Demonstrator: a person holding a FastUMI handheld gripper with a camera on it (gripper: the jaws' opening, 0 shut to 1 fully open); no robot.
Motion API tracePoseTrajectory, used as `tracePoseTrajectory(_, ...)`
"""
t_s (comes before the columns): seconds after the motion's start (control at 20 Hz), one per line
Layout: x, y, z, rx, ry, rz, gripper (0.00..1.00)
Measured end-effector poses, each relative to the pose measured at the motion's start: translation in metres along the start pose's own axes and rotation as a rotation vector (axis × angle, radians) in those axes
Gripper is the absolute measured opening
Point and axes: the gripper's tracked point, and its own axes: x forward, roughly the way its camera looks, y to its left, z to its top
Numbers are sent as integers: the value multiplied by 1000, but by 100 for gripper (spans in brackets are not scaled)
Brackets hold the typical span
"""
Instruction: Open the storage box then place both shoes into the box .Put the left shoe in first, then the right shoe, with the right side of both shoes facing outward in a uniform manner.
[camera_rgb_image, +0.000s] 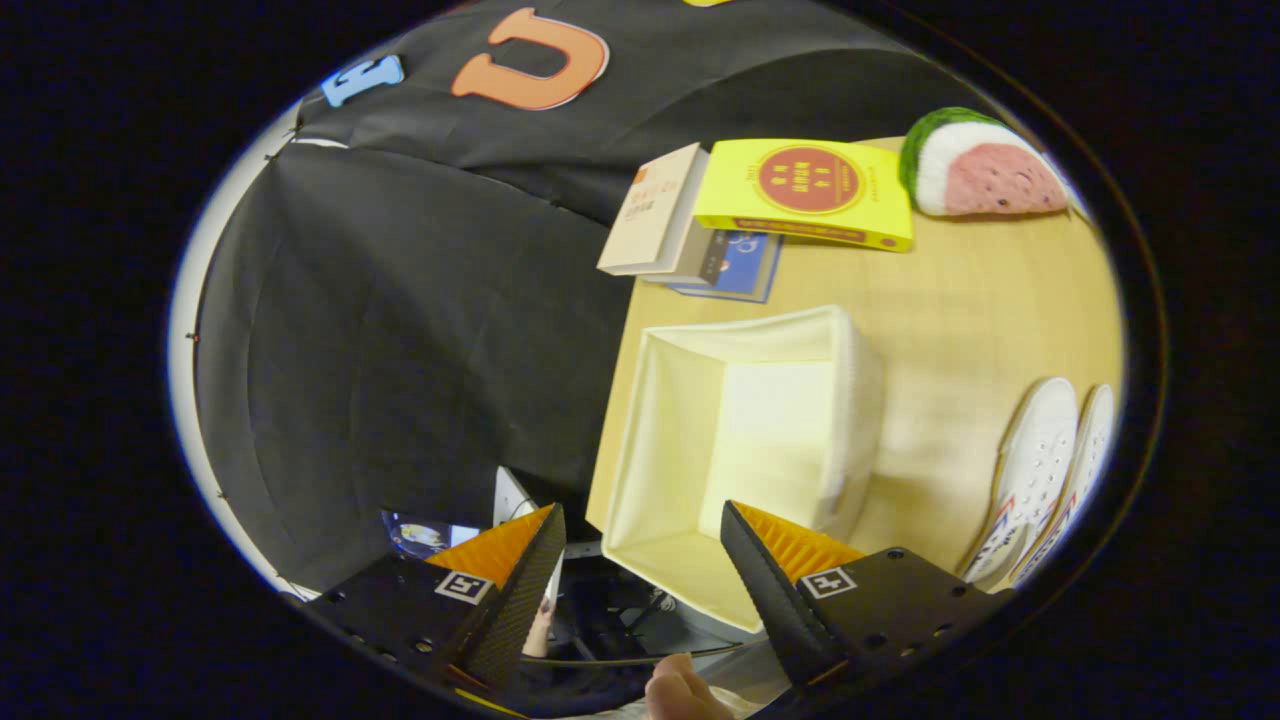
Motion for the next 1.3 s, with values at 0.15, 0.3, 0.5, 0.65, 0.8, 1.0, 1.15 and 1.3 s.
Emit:
tracePoseTrajectory(0.15, -21, -64, -9, 6, -15, -124, 95)
tracePoseTrajectory(0.3, -44, -115, -24, 8, -14, -211, 95)
tracePoseTrajectory(0.5, -65, -179, -47, 4, -1, -336, 96)
tracePoseTrajectory(0.65, -73, -222, -66, -5, 46, -436, 96)
tracePoseTrajectory(0.8, -83, -255, -78, -65, 79, -568, 96)
tracePoseTrajectory(1.0, -72, -274, -69, -94, 90, -624, 90)
tracePoseTrajectory(1.15, -70, -306, -69, -155, 127, -739, 76)
tracePoseTrajectory(1.3, -59, -318, -68, -112, 126, -710, 67)
